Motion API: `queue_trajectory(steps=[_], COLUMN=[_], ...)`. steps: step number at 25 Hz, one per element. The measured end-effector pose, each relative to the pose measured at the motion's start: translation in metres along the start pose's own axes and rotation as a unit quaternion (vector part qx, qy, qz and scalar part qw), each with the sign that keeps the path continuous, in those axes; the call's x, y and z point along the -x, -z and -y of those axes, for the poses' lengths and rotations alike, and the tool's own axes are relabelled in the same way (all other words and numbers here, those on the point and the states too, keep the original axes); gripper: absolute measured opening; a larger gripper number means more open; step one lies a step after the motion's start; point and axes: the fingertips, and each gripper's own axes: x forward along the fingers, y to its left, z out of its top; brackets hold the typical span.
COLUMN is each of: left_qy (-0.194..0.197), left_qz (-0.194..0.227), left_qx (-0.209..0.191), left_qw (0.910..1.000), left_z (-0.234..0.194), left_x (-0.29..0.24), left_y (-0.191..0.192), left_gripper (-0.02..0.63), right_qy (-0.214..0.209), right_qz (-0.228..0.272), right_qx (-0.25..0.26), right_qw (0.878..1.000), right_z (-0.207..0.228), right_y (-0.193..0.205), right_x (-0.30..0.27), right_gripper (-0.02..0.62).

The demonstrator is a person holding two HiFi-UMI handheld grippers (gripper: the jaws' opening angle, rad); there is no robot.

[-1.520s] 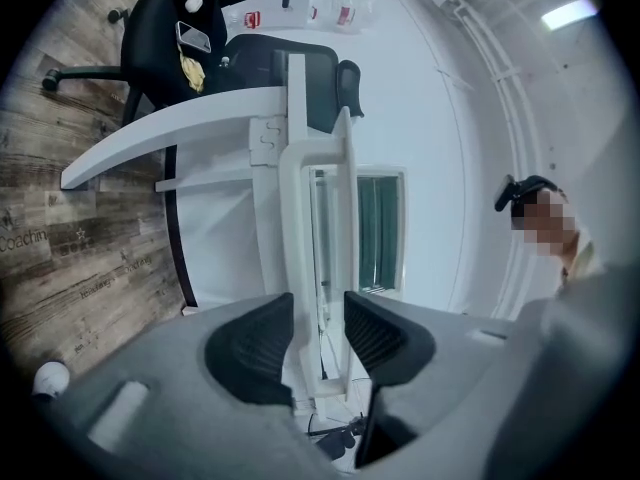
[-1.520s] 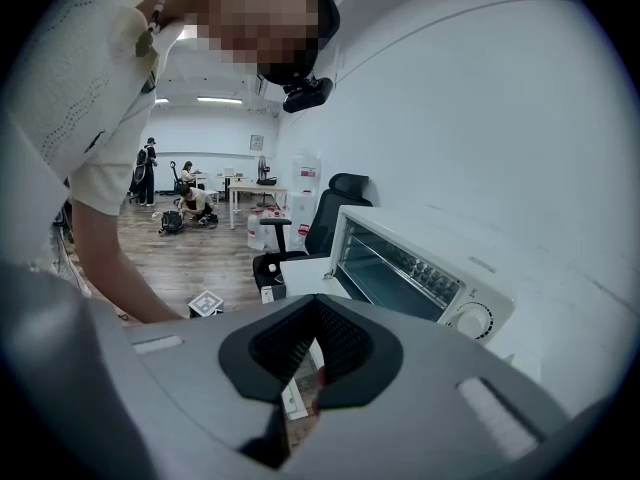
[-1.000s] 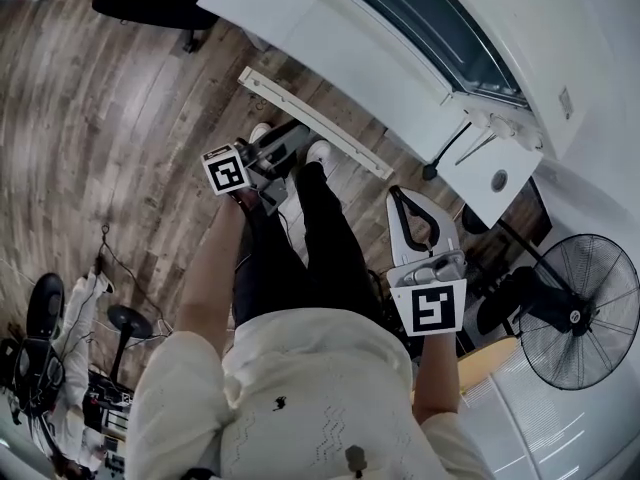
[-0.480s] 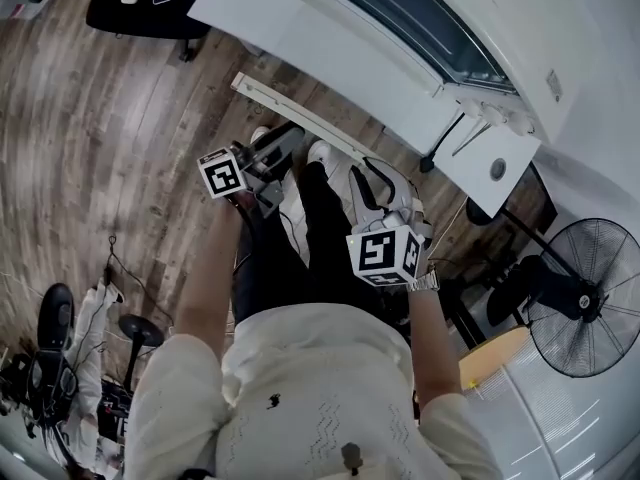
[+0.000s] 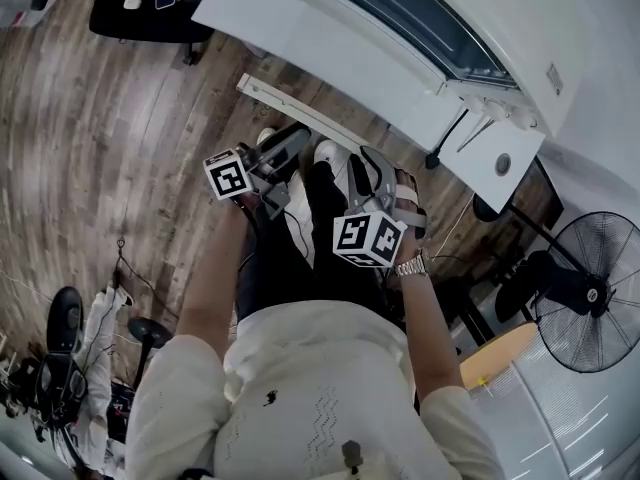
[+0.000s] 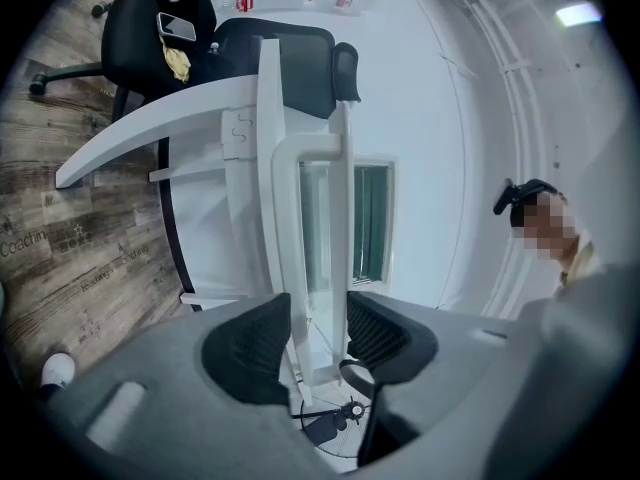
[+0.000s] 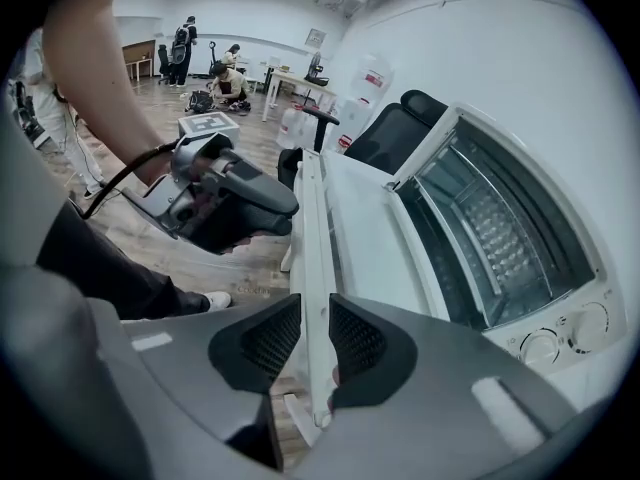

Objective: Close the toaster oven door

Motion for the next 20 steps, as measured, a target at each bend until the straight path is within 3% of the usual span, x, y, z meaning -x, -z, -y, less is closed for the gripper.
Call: queue_trajectory(steps=[10,20], left_qy=[0.009,0.005], left_qz=[-0.028,-0.091], left_qx=[-0.001,-0.036], left_qw=[0.9996,0.9952], left_z=[0.012,0.022], left_x=[0.000,-0.002], left_y=[-0.001,0.000], left_gripper=[0.183,0.183], right_qy=[0.008,-0.001], right_qz=[0.000,-0.007], right_qx=[-0.004,-0.021], right_qw=[1.000,1.000], right_z=[0.005,0.011], right_y=[-0.003,-0.006], right_x=[0.005,0.013], right_gripper=[0.075,0.070])
